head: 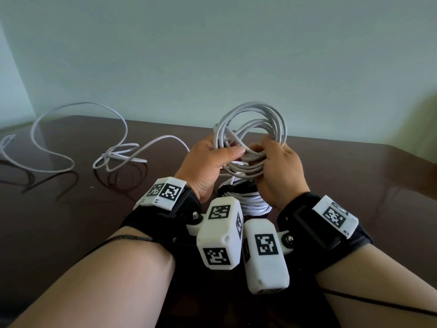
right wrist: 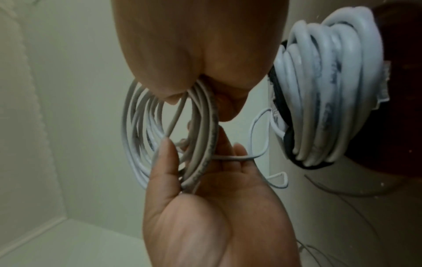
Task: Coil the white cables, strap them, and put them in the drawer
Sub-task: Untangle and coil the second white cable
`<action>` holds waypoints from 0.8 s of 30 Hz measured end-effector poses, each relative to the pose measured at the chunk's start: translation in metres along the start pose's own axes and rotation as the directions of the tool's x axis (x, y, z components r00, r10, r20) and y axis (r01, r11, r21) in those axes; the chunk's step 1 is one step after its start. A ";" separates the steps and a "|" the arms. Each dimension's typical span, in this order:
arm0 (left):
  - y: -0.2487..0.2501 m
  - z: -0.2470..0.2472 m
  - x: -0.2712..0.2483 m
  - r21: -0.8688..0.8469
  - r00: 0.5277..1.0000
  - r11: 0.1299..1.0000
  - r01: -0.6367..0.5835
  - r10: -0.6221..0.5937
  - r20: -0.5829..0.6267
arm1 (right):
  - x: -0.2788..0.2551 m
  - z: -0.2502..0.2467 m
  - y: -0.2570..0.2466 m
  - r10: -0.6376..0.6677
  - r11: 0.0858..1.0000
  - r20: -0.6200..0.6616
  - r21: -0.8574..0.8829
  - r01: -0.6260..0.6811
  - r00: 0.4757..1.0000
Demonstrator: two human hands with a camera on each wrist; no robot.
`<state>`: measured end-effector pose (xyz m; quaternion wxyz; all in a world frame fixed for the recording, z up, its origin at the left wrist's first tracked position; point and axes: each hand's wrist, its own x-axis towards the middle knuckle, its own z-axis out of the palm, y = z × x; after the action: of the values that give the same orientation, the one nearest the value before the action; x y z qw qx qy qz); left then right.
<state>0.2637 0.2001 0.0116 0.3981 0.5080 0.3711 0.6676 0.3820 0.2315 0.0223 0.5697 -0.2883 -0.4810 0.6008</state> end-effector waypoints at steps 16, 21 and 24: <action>0.006 -0.007 0.004 0.265 0.969 0.955 -0.130 0.179 -0.170 | 0.000 -0.012 -0.006 -0.303 0.680 0.168 -0.651 0.337 0.938; 0.010 -0.005 0.001 0.524 0.991 0.844 -0.112 0.132 0.000 | 0.002 -0.013 -0.013 -0.296 0.328 0.407 -0.806 0.492 0.864; 0.009 -0.005 0.000 0.393 0.988 0.908 -0.146 0.151 0.021 | 0.004 -0.014 -0.013 -0.284 0.333 0.413 -0.804 0.493 0.865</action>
<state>0.2576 0.1959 0.0189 0.2340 0.6010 0.4600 0.6103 0.3988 0.2369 0.0296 0.4067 -0.3578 -0.8311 0.1263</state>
